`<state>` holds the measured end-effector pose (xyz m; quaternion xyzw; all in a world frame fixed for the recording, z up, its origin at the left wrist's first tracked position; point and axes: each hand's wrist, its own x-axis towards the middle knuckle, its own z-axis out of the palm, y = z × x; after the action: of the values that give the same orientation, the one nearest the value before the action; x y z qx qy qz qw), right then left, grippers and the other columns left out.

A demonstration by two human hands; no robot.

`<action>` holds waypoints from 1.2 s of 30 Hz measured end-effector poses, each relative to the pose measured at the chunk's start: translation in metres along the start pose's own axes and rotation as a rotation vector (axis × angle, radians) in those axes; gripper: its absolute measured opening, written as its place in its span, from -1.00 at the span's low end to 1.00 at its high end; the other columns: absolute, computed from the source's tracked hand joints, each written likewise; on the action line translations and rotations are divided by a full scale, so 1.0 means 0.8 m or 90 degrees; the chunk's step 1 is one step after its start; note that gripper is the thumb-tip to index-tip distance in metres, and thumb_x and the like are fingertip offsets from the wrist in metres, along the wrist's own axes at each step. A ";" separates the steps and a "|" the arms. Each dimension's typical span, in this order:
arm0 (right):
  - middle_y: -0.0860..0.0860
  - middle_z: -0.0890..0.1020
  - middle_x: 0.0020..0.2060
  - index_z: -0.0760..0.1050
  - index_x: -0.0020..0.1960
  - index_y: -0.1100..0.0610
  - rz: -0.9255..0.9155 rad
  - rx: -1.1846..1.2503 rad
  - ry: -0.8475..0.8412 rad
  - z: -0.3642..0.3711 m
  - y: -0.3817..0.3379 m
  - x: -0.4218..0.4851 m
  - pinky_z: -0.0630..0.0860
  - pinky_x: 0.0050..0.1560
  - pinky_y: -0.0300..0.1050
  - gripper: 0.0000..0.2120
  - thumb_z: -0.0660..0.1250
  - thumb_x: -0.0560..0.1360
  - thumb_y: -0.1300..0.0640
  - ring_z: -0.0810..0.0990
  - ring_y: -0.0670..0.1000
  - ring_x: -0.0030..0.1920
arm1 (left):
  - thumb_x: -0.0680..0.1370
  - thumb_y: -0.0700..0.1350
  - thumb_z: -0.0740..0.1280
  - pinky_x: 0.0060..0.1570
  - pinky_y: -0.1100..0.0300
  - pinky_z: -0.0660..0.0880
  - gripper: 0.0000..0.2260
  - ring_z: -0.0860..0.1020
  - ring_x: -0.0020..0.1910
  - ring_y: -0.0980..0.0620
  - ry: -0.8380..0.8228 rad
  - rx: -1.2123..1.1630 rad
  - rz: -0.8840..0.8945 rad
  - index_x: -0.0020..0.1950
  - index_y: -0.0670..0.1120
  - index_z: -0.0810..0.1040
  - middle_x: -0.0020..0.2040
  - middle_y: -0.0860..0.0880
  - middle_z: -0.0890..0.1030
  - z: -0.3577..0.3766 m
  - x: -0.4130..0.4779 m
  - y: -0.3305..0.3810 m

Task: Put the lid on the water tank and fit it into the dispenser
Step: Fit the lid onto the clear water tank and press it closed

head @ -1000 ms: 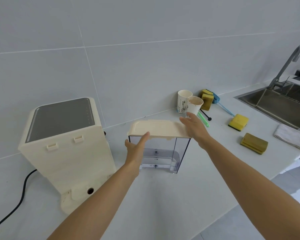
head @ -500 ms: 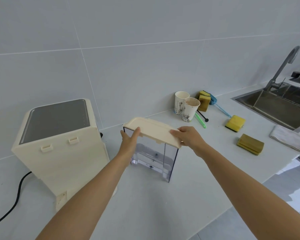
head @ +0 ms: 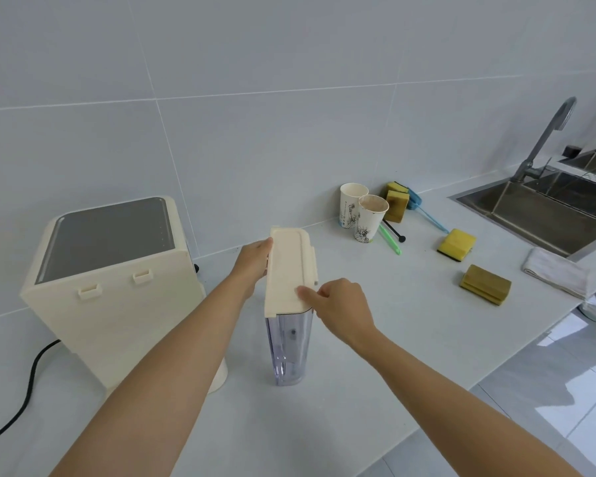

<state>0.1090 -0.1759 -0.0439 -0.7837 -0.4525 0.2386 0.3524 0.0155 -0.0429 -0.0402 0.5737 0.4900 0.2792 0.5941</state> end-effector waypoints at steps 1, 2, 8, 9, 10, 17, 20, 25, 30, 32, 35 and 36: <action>0.32 0.44 -0.43 0.33 -0.45 0.19 -0.004 -0.013 0.002 -0.002 0.000 0.001 0.25 -0.34 -0.11 -0.59 0.28 0.40 -0.09 0.33 0.07 -0.42 | 0.55 -0.06 0.11 -0.14 0.21 0.41 -0.77 0.47 -0.20 0.02 -0.004 0.011 -0.001 -0.22 -0.07 0.49 -0.18 -0.06 0.51 -0.003 -0.002 0.001; 0.39 0.53 -0.36 0.33 -0.45 0.19 -0.005 -0.025 0.000 -0.007 0.001 0.003 0.28 -0.33 -0.11 -0.58 0.28 0.40 -0.10 0.36 0.07 -0.41 | 0.54 -0.04 0.13 -0.04 0.17 0.41 -0.78 0.49 -0.11 -0.02 -0.001 0.027 0.001 -0.14 -0.10 0.51 -0.09 -0.09 0.52 -0.005 -0.003 0.002; 0.15 0.68 -0.12 0.57 -0.13 0.11 -0.048 -0.016 0.060 -0.043 -0.004 0.041 0.53 -0.01 0.04 -0.68 0.21 0.44 -0.11 0.63 0.15 -0.07 | 0.52 0.03 0.15 0.09 0.13 0.30 -0.62 0.40 0.26 -0.08 0.127 0.219 0.143 0.27 -0.12 0.38 0.31 -0.10 0.46 -0.006 -0.035 0.003; 0.12 0.66 -0.03 0.55 0.02 0.08 -0.059 -0.007 0.054 -0.046 -0.008 0.051 0.52 0.06 0.05 -0.68 0.19 0.45 -0.10 0.61 0.13 0.01 | 0.51 0.03 0.17 0.11 0.12 0.32 -0.62 0.40 0.27 -0.07 0.132 0.263 0.178 0.28 -0.10 0.37 0.32 -0.09 0.46 -0.004 -0.043 0.002; 0.12 0.63 0.06 0.49 0.15 0.06 -0.072 -0.009 0.041 -0.047 -0.012 0.061 0.48 0.12 0.04 -0.65 0.18 0.47 -0.09 0.57 0.12 0.08 | 0.50 0.04 0.18 0.15 0.09 0.34 -0.60 0.39 0.29 -0.07 0.132 0.309 0.207 0.29 -0.08 0.37 0.33 -0.08 0.45 -0.001 -0.052 0.001; 0.09 0.24 0.45 0.17 0.42 -0.01 -0.218 -0.133 -0.160 -0.021 -0.042 0.119 0.11 0.37 -0.08 -0.54 0.07 0.54 -0.06 0.14 0.02 0.46 | 0.47 0.13 0.21 0.25 0.06 0.25 -0.52 0.28 0.37 -0.06 0.092 0.599 0.346 0.31 -0.10 0.35 0.38 -0.11 0.38 0.025 -0.090 -0.017; 0.13 0.10 0.49 0.14 0.43 -0.03 -0.239 -0.203 -0.226 -0.006 -0.051 0.135 0.00 0.44 0.00 -0.55 0.03 0.55 -0.06 -0.02 0.03 0.50 | 0.45 0.16 0.22 0.19 0.06 0.28 -0.51 0.34 0.30 -0.06 0.103 0.667 0.385 0.23 -0.15 0.39 0.29 -0.11 0.46 0.034 -0.093 -0.027; 0.12 0.11 0.49 0.27 0.37 -0.02 -0.224 -0.278 -0.277 0.013 -0.056 0.157 0.04 0.42 0.06 -0.58 0.00 0.56 -0.08 0.06 0.11 0.49 | 0.44 0.10 0.26 0.13 0.01 0.36 -0.52 0.37 0.27 -0.09 0.110 0.688 0.416 0.20 -0.22 0.42 0.26 -0.16 0.48 0.039 -0.095 -0.034; 0.06 0.49 0.21 0.44 0.17 0.02 -0.235 -0.259 -0.227 0.019 -0.051 0.160 0.33 0.22 0.00 -0.68 0.01 0.54 -0.01 0.42 0.10 0.21 | 0.45 0.07 0.24 0.10 0.02 0.36 -0.56 0.38 0.20 -0.10 0.091 0.698 0.402 0.19 -0.20 0.42 0.20 -0.14 0.49 0.035 -0.094 -0.033; 0.07 0.50 0.19 0.44 0.17 0.03 -0.241 -0.261 -0.205 0.019 -0.047 0.159 0.33 0.19 0.00 -0.67 0.01 0.54 -0.02 0.42 0.11 0.19 | 0.46 0.04 0.23 0.17 0.01 0.33 -0.56 0.35 0.27 -0.09 0.072 0.701 0.389 0.22 -0.21 0.39 0.25 -0.16 0.47 0.030 -0.094 -0.032; 0.10 0.48 0.18 0.43 0.17 0.00 -0.203 -0.260 -0.173 0.012 -0.040 0.160 0.37 0.19 0.07 -0.67 0.02 0.52 -0.06 0.42 0.13 0.18 | 0.47 0.00 0.20 0.13 0.03 0.30 -0.60 0.36 0.24 -0.09 0.055 0.715 0.396 0.21 -0.22 0.40 0.25 -0.18 0.46 0.018 -0.094 -0.031; 0.12 0.46 0.17 0.42 0.16 -0.01 -0.181 -0.256 -0.165 0.009 -0.038 0.160 0.38 0.17 0.08 -0.67 0.03 0.51 -0.07 0.44 0.14 0.15 | 0.48 -0.01 0.19 0.09 0.06 0.30 -0.62 0.38 0.20 -0.08 0.051 0.726 0.404 0.19 -0.22 0.41 0.21 -0.17 0.48 0.014 -0.094 -0.031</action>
<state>0.1487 -0.0505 -0.0324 -0.7295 -0.6375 0.1904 0.1589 -0.0079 -0.1194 -0.0453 0.9048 0.3897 0.1580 0.0666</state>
